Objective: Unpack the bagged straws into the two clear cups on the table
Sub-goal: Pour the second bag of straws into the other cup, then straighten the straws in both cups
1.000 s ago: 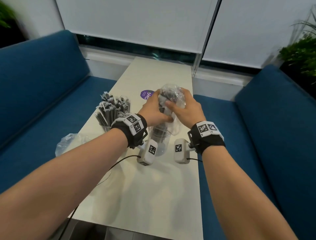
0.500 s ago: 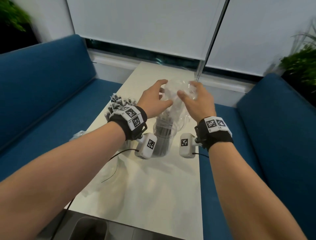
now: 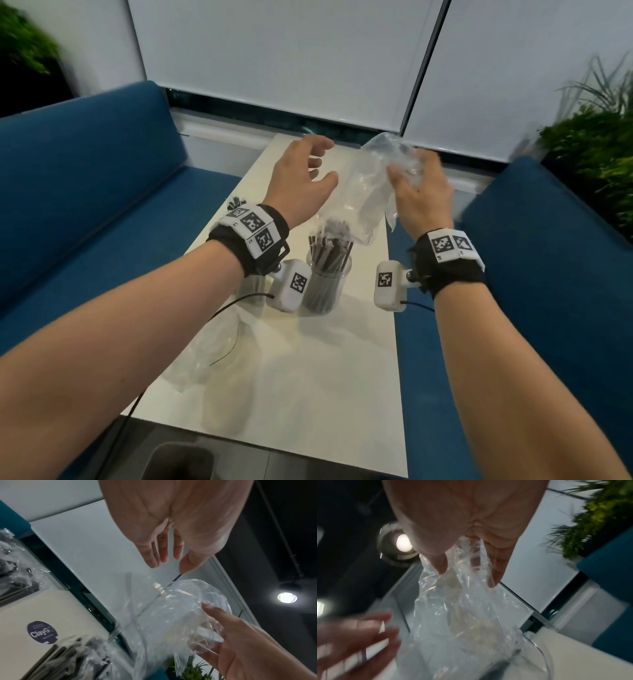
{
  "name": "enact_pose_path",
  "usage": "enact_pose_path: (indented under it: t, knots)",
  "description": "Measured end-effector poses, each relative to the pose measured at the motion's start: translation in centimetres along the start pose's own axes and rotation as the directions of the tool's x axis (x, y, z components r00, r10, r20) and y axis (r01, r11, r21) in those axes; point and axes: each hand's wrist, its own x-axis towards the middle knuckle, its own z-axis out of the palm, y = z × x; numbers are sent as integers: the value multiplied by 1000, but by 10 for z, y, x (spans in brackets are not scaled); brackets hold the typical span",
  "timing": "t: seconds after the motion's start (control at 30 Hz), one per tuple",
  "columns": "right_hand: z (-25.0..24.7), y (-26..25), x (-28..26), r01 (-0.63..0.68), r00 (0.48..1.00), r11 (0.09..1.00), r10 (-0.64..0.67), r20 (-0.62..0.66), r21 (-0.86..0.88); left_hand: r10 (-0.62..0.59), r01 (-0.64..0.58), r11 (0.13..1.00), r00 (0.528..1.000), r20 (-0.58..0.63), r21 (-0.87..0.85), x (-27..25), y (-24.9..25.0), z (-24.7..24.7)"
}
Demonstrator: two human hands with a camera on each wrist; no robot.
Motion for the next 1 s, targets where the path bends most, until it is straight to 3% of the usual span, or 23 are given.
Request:
enact_pose_path:
  t: [0.1,0.17,0.23,0.3,0.4,0.43,0.5,0.53,0.57,0.63,0.67,0.7,0.77,0.83,0.9,1.0]
  knots:
    - [-25,-7,-16,-8,976,970,61,-207,245,-30,27,995,999,-32,-94,-15,11,-16]
    - [-40,-7,-38,88,952,917,36,-303,388,-77,78,975,997,12,-208,-33,15,-28]
    - [-46,-5,-71,221,931,868,-53,-360,445,-182,208,909,978,105,-360,-57,15,-38]
    - [-42,-2,-111,355,903,862,-216,-371,363,-299,398,782,915,271,-481,-85,11,-47]
    - [-15,16,-168,507,861,826,-473,-186,245,-360,600,613,792,494,-514,-125,0,-55]
    - [-5,26,-186,521,849,818,-525,-56,245,-373,629,591,768,521,-505,-138,-4,-56]
    - [7,48,-216,513,795,829,-557,240,223,-406,628,625,768,495,-462,-159,-13,-56]
    - [8,56,-230,478,780,850,-526,339,220,-422,615,659,779,465,-432,-169,-19,-56]
    - [8,62,-244,396,802,884,-465,375,249,-438,606,681,787,435,-411,-178,-26,-57]
    - [5,68,-261,86,928,918,-215,303,387,-463,613,681,784,413,-400,-191,-38,-59]
    - [8,70,-265,-69,960,898,-59,275,434,-460,615,683,781,422,-394,-198,-41,-59]
    - [13,73,-266,-209,951,873,76,301,441,-452,610,698,781,432,-374,-205,-44,-57]
    - [27,80,-265,-381,877,851,208,434,361,-446,597,743,778,442,-302,-218,-49,-51]
    - [36,92,-266,-386,841,885,223,494,258,-495,619,749,760,422,-236,-227,-58,-45]
    - [40,108,-266,-346,836,927,235,496,145,-573,645,745,749,331,-171,-231,-73,-40]
    - [47,126,-258,-241,834,966,256,488,-94,-562,563,825,811,162,44,-230,-104,-33]
